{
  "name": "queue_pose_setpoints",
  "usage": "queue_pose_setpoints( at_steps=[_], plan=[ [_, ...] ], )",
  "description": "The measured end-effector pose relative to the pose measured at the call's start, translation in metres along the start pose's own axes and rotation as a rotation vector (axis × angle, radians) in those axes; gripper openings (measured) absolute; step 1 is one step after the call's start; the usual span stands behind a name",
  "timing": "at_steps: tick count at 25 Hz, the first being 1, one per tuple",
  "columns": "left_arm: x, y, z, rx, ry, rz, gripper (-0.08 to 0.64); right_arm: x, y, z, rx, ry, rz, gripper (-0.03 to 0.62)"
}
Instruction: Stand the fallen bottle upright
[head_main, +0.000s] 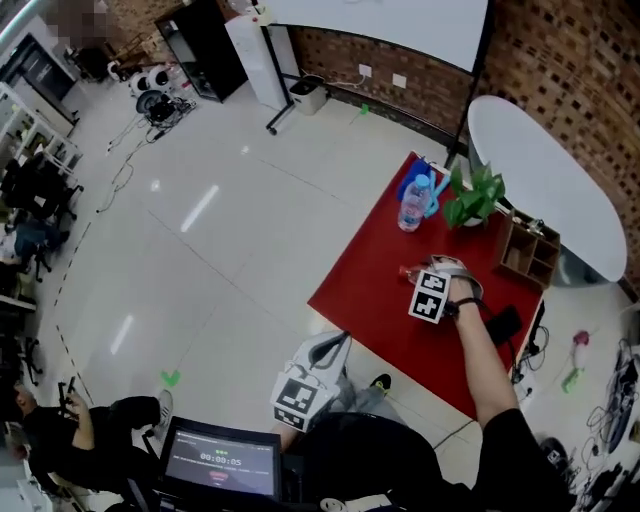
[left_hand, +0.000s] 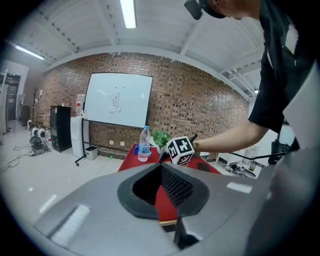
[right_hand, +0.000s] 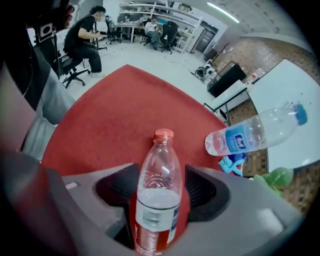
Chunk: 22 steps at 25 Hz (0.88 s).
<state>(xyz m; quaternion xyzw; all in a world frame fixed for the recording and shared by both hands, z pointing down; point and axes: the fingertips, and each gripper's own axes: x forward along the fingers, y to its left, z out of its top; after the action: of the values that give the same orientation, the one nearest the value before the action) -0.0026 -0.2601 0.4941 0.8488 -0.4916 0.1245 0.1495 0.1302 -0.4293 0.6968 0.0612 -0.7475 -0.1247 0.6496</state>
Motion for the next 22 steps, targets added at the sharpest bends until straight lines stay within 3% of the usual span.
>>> queue_pose_setpoints(
  at_steps=[4, 8, 12, 14, 18, 22],
  plan=[
    [-0.020, 0.018, -0.004, -0.021, 0.011, 0.019, 0.006, 0.006, 0.012, -0.002, 0.026, 0.070, 0.035, 0.281],
    [-0.033, 0.041, 0.006, -0.008, -0.003, 0.047, 0.006, -0.004, -0.003, 0.022, 0.042, 0.047, 0.012, 0.279],
    [-0.029, 0.031, 0.009, -0.001, -0.014, 0.016, 0.006, -0.019, 0.000, 0.012, 0.119, -0.012, -0.013, 0.279],
    [-0.031, 0.028, 0.007, 0.020, -0.019, -0.009, 0.006, -0.039, -0.002, 0.017, 0.206, -0.109, -0.051, 0.279],
    [-0.051, 0.048, 0.029, 0.047, -0.039, -0.010, 0.006, -0.113, -0.041, 0.065, 0.424, -0.368, -0.141, 0.279],
    [-0.029, 0.037, 0.023, 0.048, -0.036, -0.028, 0.006, -0.144, -0.061, 0.042, 0.675, -0.602, -0.132, 0.279]
  ],
)
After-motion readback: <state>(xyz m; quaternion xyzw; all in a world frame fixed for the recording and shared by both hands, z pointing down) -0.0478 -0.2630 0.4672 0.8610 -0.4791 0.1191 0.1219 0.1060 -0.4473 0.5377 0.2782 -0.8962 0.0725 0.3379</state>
